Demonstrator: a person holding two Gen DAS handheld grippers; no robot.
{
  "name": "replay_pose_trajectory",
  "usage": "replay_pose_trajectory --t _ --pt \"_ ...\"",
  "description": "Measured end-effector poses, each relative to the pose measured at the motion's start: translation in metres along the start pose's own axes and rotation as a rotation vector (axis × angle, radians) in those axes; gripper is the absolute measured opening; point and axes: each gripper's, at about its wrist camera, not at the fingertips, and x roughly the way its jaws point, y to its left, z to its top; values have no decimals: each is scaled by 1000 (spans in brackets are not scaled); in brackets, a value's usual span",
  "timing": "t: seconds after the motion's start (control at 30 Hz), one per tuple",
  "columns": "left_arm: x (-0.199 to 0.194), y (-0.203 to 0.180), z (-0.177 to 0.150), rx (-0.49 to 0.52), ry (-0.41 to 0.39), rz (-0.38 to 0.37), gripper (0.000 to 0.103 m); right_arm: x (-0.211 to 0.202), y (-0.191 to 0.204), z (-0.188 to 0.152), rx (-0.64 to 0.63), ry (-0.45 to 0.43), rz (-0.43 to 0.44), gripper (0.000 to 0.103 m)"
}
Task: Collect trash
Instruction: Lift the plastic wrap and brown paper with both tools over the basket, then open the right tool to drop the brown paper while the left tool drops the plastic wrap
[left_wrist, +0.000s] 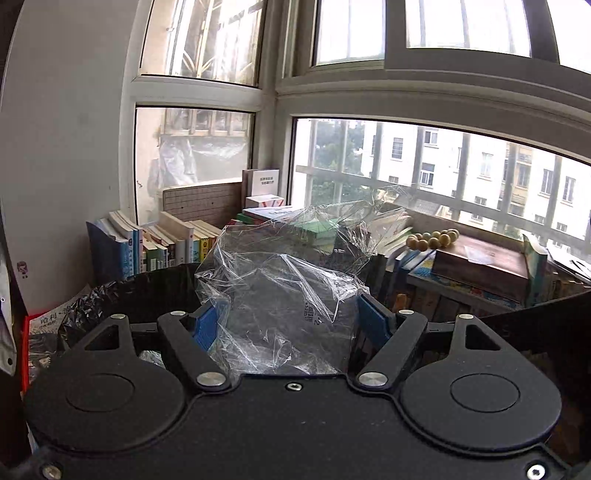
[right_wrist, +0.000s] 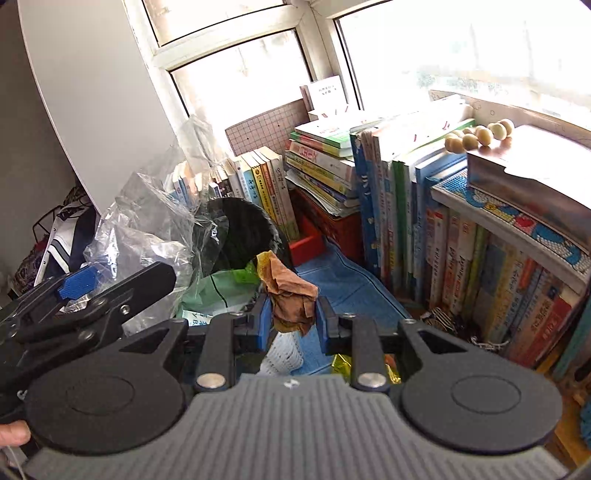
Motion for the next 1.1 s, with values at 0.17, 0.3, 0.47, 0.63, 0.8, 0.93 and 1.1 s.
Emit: replay_pose_trajectory --t 0.17,0.3,0.47,0.63,0.8,0.93,1.1 --pt "29 21 -4 18 77 77 75 13 16 6 -9 -13 39 32" --pt "40 33 -12 9 127 89 75 25 24 9 -9 -18 59 32" --pt "43 36 -16 11 143 90 76 38 32 12 -7 -21 71 33" --pt "39 39 -12 -9 138 82 76 50 40 16 1 -21 79 34" --pt "34 45 -8 -34 124 80 77 57 45 23 9 -28 86 35" --pt "26 56 0 -70 82 93 77 60 48 27 20 -32 88 35" --pt "31 71 6 -77 108 109 79 64 53 29 25 -34 93 35"
